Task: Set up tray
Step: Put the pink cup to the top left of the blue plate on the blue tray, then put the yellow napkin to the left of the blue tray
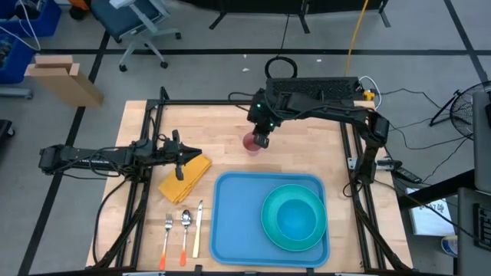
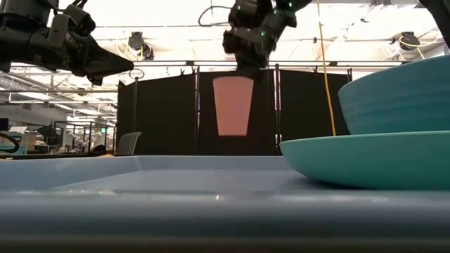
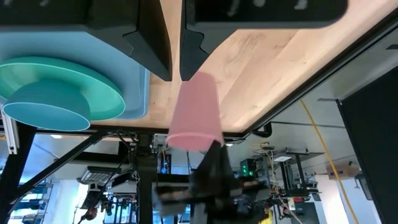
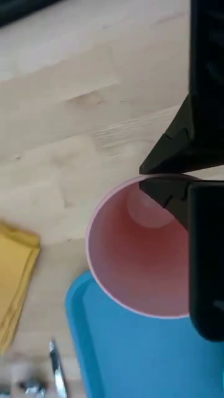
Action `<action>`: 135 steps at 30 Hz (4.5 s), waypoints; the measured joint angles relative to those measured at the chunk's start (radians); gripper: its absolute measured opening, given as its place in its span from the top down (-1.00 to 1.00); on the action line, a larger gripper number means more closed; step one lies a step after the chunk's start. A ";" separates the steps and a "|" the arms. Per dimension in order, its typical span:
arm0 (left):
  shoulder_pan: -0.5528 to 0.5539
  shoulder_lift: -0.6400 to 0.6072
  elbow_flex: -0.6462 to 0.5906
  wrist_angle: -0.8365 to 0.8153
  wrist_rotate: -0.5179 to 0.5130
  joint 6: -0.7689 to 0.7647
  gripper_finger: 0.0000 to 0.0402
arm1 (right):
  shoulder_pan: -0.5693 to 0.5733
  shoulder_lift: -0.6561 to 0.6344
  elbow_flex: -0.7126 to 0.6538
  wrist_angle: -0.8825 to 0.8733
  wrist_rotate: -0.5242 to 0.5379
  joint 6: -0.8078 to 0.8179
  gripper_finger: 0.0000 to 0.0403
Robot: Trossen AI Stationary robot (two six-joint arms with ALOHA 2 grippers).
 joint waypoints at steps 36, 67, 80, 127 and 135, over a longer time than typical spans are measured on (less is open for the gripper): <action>0.000 0.000 0.000 0.000 -0.001 -0.018 0.82 | 0.387 0.000 -0.209 0.138 0.107 0.050 1.00; 0.000 0.000 0.000 -0.005 0.000 -0.028 0.82 | 0.380 -0.078 -0.212 0.109 0.177 0.082 0.44; 0.000 0.000 0.000 -0.059 0.002 -0.059 0.82 | 0.404 -0.530 -0.439 0.256 0.159 -0.048 0.50; 0.268 0.350 0.326 -0.651 -0.111 -0.350 0.51 | 0.000 -1.529 -1.567 1.049 -0.028 0.060 1.00; 0.367 0.631 0.488 -0.815 0.035 -0.285 -0.19 | 0.001 -1.524 -1.567 1.039 -0.172 0.035 1.00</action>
